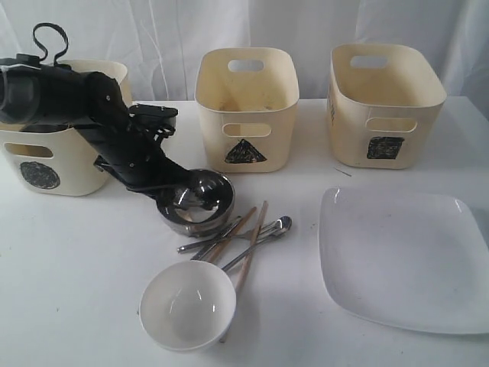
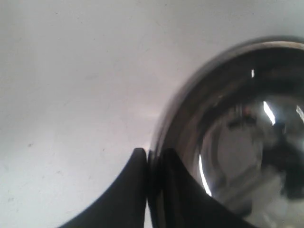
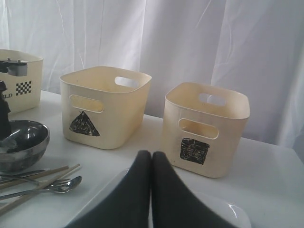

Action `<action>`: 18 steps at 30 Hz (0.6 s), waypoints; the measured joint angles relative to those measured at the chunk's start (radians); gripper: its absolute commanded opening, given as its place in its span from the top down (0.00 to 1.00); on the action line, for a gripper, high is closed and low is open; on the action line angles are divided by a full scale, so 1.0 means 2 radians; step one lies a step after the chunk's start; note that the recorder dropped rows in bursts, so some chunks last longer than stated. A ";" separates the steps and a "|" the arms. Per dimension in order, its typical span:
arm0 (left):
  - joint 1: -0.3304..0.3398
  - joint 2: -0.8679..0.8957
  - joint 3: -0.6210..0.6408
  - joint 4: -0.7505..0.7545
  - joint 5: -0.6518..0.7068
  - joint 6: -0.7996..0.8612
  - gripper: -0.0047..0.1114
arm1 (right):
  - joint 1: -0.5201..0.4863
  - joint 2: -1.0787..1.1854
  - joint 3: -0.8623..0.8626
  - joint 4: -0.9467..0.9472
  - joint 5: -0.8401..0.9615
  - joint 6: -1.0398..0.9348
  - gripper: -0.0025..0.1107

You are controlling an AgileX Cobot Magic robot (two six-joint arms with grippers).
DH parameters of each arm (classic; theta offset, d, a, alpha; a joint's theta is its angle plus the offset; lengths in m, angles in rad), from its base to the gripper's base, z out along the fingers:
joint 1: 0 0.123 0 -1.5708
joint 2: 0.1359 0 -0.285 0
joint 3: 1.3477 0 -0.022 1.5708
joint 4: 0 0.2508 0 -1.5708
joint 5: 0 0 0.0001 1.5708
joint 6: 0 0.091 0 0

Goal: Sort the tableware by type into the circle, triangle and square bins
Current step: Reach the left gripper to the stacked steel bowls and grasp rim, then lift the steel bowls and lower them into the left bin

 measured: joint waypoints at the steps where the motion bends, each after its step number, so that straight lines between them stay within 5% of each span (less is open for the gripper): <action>1: 0.000 0.000 -0.001 -0.003 -0.002 0.006 0.96 | 0.000 0.000 0.000 0.000 0.000 0.000 0.98; 13: 0.003 -0.089 -0.063 0.122 0.077 0.018 0.96 | 0.000 0.000 0.000 0.000 0.000 0.000 0.98; 18: 0.052 -0.160 -0.107 0.158 0.088 0.006 0.96 | 0.000 0.000 0.000 0.000 0.000 0.000 0.98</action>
